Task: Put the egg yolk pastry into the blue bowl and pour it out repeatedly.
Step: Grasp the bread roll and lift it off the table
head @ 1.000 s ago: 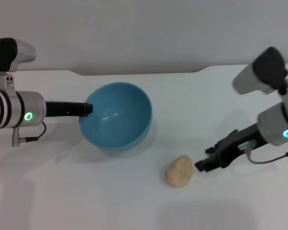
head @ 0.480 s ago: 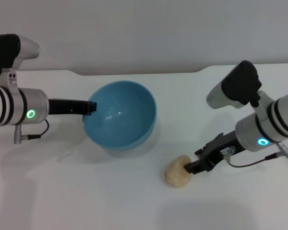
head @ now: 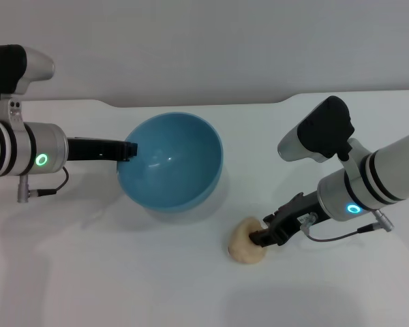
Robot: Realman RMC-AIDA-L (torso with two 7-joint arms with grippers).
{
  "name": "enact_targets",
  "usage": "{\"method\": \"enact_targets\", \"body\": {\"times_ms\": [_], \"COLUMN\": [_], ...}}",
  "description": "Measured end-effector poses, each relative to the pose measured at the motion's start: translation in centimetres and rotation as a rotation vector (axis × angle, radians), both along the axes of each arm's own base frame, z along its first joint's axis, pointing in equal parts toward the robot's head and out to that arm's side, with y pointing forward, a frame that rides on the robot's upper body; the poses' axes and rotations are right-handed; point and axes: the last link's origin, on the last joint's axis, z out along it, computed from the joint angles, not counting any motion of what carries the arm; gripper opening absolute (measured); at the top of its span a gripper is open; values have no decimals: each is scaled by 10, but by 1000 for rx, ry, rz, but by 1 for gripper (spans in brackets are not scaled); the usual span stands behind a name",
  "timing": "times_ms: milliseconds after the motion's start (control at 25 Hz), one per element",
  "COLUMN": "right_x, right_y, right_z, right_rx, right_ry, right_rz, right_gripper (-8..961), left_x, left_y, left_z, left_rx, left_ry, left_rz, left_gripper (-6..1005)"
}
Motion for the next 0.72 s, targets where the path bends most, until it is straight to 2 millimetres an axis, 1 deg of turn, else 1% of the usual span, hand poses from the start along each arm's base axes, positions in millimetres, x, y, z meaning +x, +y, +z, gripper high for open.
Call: {"method": "enact_targets", "body": {"times_ms": [280,480,600,720], "right_x": [0,-4,-10,-26], "right_y": [1,4,4,-2], "right_z": [1,3,8,20], "right_rx": [12,23,15,-3], "right_ry": [-2,1,14,54], "right_rz": [12,29,44,86], "right_gripper": [419,193,143,94], "left_x": [2,2,2,1], "left_y": [1,1,1,-1], "left_z": [-1,-1,-1,-1], "left_rx": [-3,-3,-6,-19], "left_ry": [10,11,11,17], "left_rz": [-8,-9,-9,-8], "left_gripper": [14,14,14,14]}}
